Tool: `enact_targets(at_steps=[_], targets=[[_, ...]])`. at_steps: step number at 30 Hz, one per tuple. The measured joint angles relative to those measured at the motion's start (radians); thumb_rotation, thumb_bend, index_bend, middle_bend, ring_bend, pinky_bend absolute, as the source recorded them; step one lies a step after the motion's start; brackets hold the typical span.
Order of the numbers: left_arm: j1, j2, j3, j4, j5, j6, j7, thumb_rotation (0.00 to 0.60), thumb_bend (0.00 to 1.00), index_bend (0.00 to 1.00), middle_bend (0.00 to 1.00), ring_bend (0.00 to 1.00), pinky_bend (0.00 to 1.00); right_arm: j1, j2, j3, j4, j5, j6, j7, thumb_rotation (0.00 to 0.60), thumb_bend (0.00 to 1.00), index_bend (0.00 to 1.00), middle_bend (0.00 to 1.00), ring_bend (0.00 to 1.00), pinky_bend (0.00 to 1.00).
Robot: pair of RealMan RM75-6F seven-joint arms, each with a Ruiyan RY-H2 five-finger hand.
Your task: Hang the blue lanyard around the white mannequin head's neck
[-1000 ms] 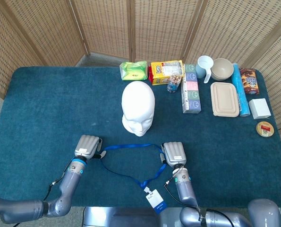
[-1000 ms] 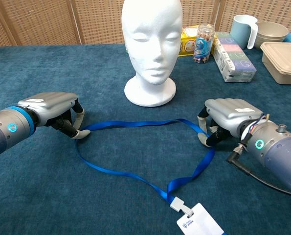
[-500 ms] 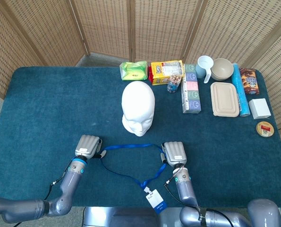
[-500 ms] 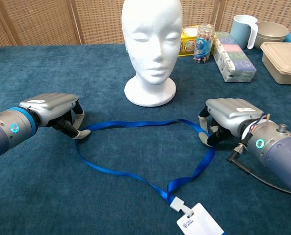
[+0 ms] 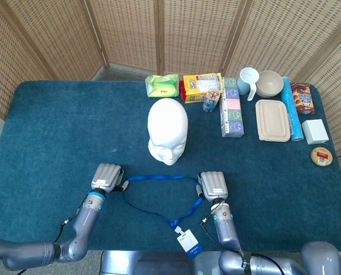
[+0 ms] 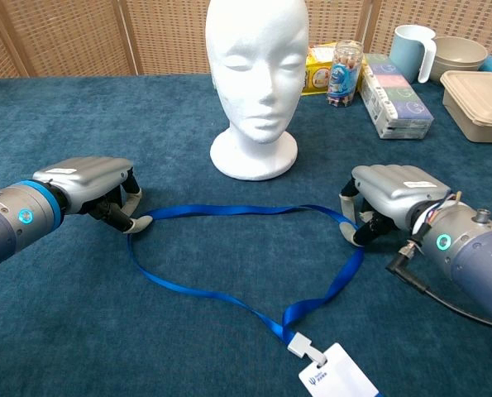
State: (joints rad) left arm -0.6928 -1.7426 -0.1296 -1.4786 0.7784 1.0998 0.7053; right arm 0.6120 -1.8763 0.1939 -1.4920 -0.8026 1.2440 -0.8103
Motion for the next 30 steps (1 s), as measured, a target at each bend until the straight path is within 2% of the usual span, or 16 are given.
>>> enact_targets(at_steps=[6,19,30], targets=[[-0.002,0.001,-0.004,0.001,0.000,0.002,0.000,0.410,0.38,0.79,1.00,1.00,1.00,0.001,-0.001,0.004,0.002,0.001,0.002,-0.001,0.534,0.52,0.60,0.94,1.00,1.00],[-0.006,0.006,-0.009,-0.003,-0.013,0.000,0.007,0.412,0.47,0.79,1.00,1.00,1.00,-0.001,0.002,0.011,0.005,0.009,-0.001,0.006,0.536,0.52,0.60,0.94,1.00,1.00],[-0.002,0.021,-0.015,-0.019,0.031,0.037,-0.006,0.414,0.48,0.80,1.00,1.00,1.00,-0.007,0.009,0.010,-0.008,-0.005,0.005,0.025,0.540,0.53,0.61,0.94,1.00,1.00]])
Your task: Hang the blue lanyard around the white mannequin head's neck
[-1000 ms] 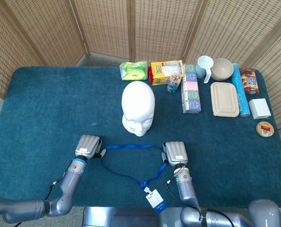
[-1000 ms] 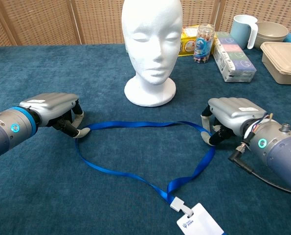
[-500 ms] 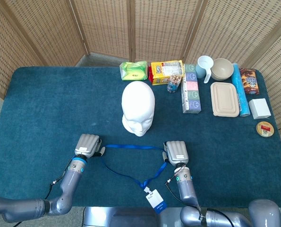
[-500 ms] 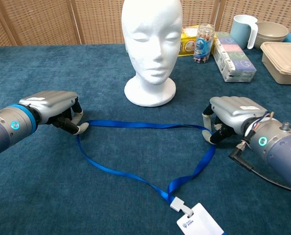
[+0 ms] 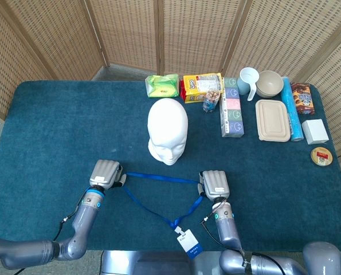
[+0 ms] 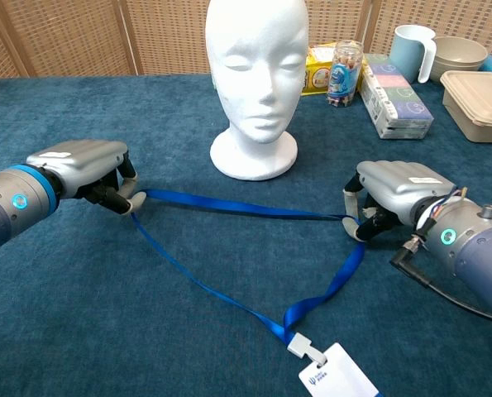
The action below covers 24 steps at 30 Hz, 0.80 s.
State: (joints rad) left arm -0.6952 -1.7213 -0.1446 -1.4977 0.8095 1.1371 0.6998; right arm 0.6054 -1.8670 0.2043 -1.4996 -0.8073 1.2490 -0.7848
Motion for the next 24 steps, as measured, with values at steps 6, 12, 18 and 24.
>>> enact_targets(at_steps=[6,12,18,24], targets=[[0.019,0.027,-0.001,-0.035,0.073,0.060,-0.028,0.419,0.48,0.80,1.00,1.00,1.00,-0.015,0.021,-0.003,-0.048,-0.044,0.035,0.025,0.542,0.53,0.62,0.95,1.00,1.00],[0.053,0.076,0.000,-0.094,0.161,0.129,-0.075,0.415,0.48,0.80,1.00,1.00,1.00,-0.043,0.067,-0.014,-0.140,-0.123,0.096,0.055,0.542,0.53,0.63,0.96,1.00,1.00],[0.085,0.133,-0.001,-0.173,0.252,0.193,-0.119,0.417,0.48,0.80,1.00,1.00,1.00,-0.072,0.133,-0.025,-0.253,-0.224,0.158,0.085,0.542,0.54,0.63,0.96,1.00,1.00],[0.111,0.204,-0.010,-0.285,0.336,0.251,-0.150,0.416,0.48,0.80,1.00,1.00,1.00,-0.095,0.219,-0.024,-0.381,-0.314,0.194,0.126,0.541,0.54,0.64,0.97,1.00,1.00]])
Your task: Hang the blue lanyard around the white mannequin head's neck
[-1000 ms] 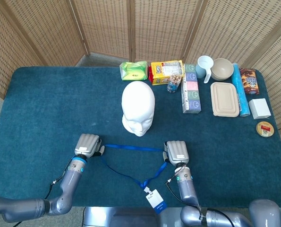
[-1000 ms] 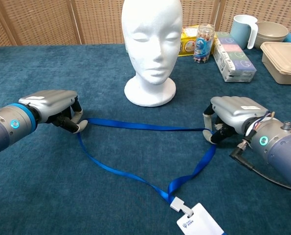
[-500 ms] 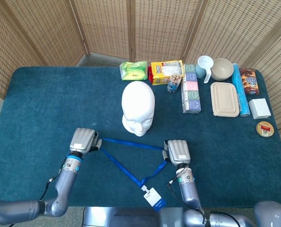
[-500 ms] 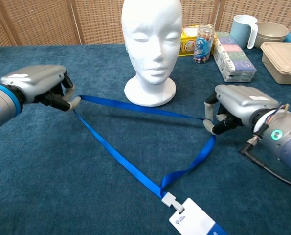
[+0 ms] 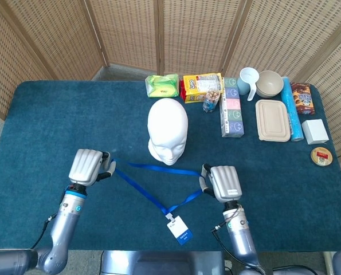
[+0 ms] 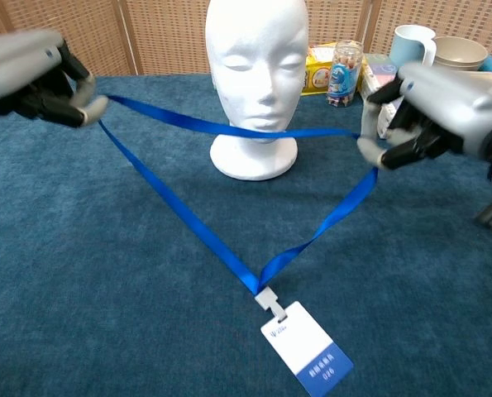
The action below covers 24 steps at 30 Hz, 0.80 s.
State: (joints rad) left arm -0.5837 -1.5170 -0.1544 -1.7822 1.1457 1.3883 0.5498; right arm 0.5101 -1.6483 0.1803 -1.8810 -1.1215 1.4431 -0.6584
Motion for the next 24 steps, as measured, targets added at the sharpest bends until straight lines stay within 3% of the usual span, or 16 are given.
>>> enact_targets(at_steps=[13,18,24], targets=[[0.001,0.170,-0.083,-0.214,0.080,0.016,-0.012,0.419,0.48,0.80,1.00,1.00,1.00,-0.011,0.195,0.079,-0.238,-0.075,-0.010,0.085,0.543,0.54,0.64,0.97,1.00,1.00],[-0.044,0.219,-0.150,-0.279,0.035,-0.029,0.018,0.418,0.48,0.80,1.00,1.00,1.00,0.020,0.252,0.143,-0.325,-0.038,-0.048,0.086,0.540,0.54,0.64,0.97,1.00,1.00],[-0.106,0.237,-0.215,-0.316,-0.044,-0.068,0.058,0.415,0.47,0.80,1.00,1.00,1.00,0.075,0.268,0.204,-0.352,0.036,-0.079,0.066,0.544,0.54,0.65,0.97,1.00,1.00]])
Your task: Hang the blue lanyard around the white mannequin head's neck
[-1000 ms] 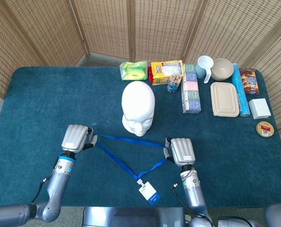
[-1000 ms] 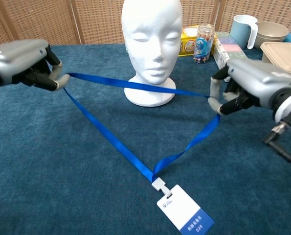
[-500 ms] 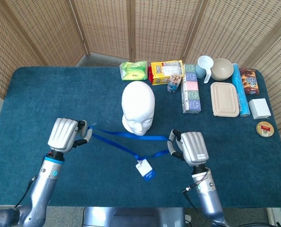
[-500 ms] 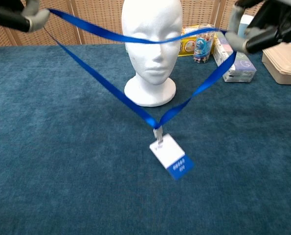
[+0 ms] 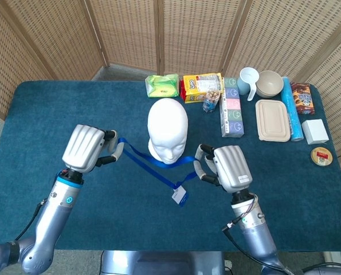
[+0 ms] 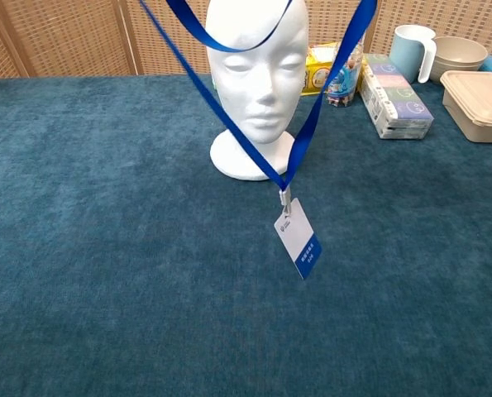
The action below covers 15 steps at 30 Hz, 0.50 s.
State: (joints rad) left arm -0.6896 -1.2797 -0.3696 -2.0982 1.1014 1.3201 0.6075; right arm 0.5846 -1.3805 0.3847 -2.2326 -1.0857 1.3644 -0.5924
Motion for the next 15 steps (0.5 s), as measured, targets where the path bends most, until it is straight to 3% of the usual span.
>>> enact_targets(at_steps=[15], targets=[[-0.109,0.024,-0.108,0.045,-0.184,-0.036,0.002,0.420,0.48,0.80,1.00,1.00,1.00,0.170,0.045,0.154,0.072,0.211,-0.085,0.010,0.558,0.54,0.65,0.98,1.00,1.00]])
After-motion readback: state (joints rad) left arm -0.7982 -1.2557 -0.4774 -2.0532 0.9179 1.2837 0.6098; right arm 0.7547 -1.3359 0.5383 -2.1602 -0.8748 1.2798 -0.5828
